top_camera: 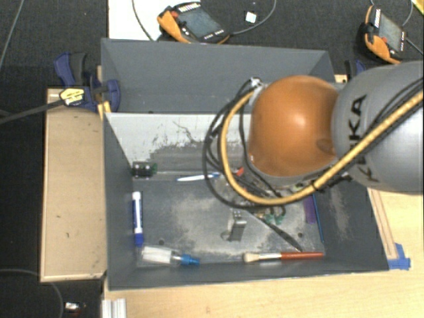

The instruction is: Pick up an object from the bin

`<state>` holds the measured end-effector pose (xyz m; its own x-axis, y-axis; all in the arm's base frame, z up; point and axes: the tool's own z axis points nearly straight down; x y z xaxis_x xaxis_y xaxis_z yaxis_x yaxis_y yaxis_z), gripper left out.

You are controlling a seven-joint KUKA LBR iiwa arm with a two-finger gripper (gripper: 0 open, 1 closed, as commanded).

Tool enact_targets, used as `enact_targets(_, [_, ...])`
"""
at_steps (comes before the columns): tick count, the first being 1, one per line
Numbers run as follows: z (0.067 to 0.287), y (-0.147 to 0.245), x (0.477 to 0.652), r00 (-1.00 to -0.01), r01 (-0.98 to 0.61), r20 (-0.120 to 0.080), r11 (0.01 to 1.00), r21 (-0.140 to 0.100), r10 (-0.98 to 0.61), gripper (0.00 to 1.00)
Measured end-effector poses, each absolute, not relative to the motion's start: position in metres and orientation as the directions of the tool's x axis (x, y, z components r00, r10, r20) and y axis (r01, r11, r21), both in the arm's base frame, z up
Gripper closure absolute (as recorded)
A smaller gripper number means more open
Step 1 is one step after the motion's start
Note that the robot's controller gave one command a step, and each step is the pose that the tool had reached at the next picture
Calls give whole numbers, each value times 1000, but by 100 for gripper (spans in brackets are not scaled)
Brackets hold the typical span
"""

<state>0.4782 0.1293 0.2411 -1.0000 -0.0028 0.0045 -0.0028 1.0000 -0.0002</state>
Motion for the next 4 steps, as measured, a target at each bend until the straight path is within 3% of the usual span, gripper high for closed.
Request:
enact_targets(1, [244, 129, 480, -1000, 3, -3, 1000, 1, 3, 0])
enact_targets(2, [94, 197, 479, -992, -128, -7, 992, 2, -128, 0])
enact_targets(3, [70, 206, 480, -999, 41, -14, 999, 5, 42, 0])
enact_targets(4, [70, 228, 478, -983, 182, -7, 983, 7, 182, 0])
